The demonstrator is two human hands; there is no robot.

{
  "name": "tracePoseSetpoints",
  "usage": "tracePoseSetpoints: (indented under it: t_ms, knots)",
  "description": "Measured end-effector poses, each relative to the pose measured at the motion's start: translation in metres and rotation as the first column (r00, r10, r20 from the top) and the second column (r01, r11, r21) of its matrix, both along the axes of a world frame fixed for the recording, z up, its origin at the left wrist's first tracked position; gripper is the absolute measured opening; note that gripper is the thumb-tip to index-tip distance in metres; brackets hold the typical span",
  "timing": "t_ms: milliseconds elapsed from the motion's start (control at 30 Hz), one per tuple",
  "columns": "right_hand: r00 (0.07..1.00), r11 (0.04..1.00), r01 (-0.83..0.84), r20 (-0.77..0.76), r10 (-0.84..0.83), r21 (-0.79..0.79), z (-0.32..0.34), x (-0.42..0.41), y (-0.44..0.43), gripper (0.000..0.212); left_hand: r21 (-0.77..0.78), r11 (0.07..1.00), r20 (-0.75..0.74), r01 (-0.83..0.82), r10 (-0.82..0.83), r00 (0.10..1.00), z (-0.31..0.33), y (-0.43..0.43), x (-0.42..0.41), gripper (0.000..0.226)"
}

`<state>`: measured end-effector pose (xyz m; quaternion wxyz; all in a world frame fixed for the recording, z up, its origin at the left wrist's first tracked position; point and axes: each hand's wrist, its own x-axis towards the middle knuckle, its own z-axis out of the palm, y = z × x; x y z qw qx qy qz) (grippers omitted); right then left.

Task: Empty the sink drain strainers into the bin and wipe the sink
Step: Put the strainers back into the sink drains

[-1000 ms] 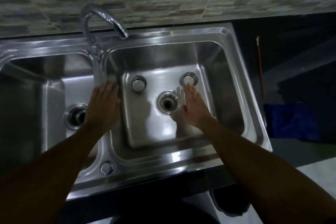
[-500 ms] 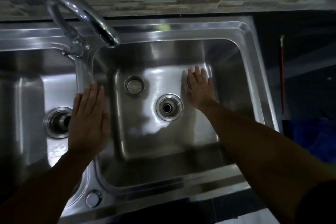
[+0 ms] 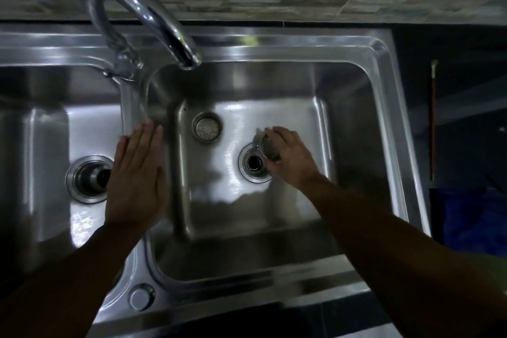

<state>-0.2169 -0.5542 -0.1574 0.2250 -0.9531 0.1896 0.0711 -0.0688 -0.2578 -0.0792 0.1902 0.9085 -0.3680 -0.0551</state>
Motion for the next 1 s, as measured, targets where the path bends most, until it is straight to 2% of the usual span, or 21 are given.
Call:
tracePoseSetpoints:
  t_ms: [267,567,667,800,1000]
  knots:
    - [0.999,0.989,0.032,-0.046,-0.026,0.142,-0.016,-0.009,0.03,0.083,-0.025,1.0,0.012,0.004,-0.004,1.0,-0.002,0.001,0.0,0.06]
    - [0.996,0.997,0.035,-0.084,-0.029,0.066,-0.035,-0.01,0.044,0.077,-0.032,0.999,0.029,0.001,-0.001,1.0,-0.007,0.002,0.001,0.059]
    - [0.999,0.999,0.023,-0.049,-0.021,0.045,-0.039,-0.009,0.044,0.074,-0.022,1.0,0.026,-0.005,0.006,1.0,-0.006,0.002,0.001,0.058]
    - [0.999,0.995,0.028,-0.02,-0.026,0.099,-0.046,-0.01,0.041,0.071,-0.014,1.0,0.015,-0.014,0.014,1.0,-0.006,0.002,0.001,0.059]
    - [0.997,0.995,0.028,0.071,-0.035,0.098,-0.059,-0.024,0.048,0.055,-0.003,1.0,0.011,-0.023,0.023,1.0,-0.007,0.002,0.001,0.059]
